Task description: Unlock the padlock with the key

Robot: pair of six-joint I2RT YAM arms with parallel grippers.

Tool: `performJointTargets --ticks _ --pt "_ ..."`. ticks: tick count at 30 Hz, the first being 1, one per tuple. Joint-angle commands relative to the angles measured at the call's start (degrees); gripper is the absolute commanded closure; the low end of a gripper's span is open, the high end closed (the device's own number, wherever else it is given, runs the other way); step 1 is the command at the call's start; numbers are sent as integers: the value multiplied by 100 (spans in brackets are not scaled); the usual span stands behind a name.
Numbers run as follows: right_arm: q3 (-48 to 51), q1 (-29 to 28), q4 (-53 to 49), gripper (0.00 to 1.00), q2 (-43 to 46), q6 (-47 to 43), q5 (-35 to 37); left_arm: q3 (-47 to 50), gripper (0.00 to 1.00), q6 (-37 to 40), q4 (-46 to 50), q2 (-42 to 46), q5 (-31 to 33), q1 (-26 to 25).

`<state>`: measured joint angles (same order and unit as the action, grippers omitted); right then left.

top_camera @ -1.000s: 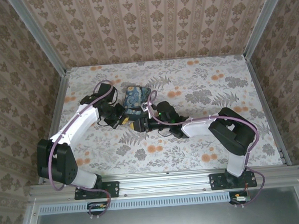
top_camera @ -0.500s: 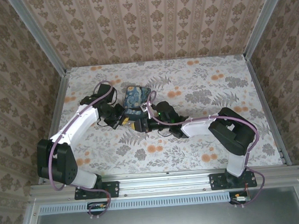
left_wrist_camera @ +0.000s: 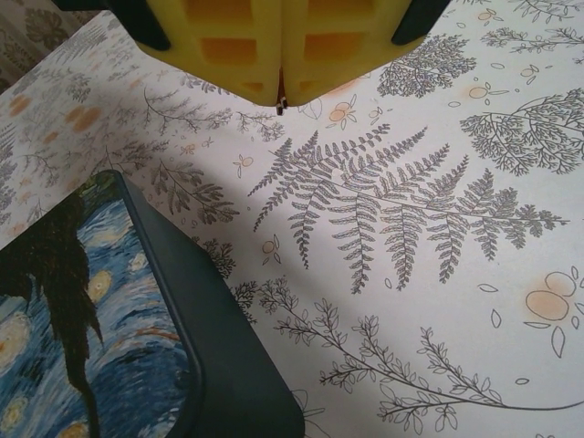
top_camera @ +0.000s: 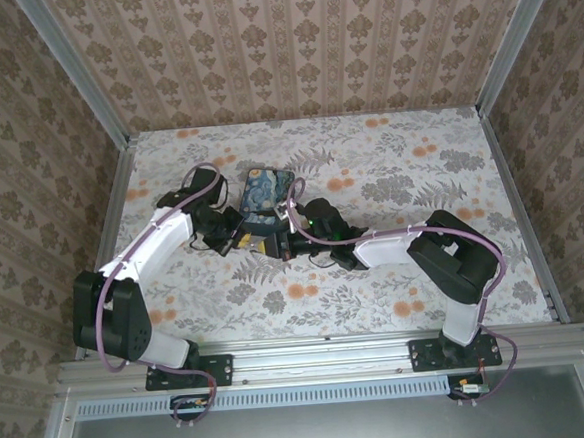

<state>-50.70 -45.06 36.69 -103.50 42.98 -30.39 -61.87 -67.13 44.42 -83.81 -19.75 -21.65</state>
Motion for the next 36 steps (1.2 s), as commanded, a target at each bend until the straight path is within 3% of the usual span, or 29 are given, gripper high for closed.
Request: performJointTargets --ticks 1,6,11,36 --pt "-151 -36 -351 85 187 -254 94 78 100 -124 15 154 -46 51" --pt "-112 -38 -416 70 191 -290 188 50 100 -107 14 148 -65 48" --pt "-216 -67 -334 65 75 -162 22 52 100 -107 22 146 -49 47" --pt "-436 -160 -365 69 -291 88 -172 112 100 -146 -13 295 16 143"
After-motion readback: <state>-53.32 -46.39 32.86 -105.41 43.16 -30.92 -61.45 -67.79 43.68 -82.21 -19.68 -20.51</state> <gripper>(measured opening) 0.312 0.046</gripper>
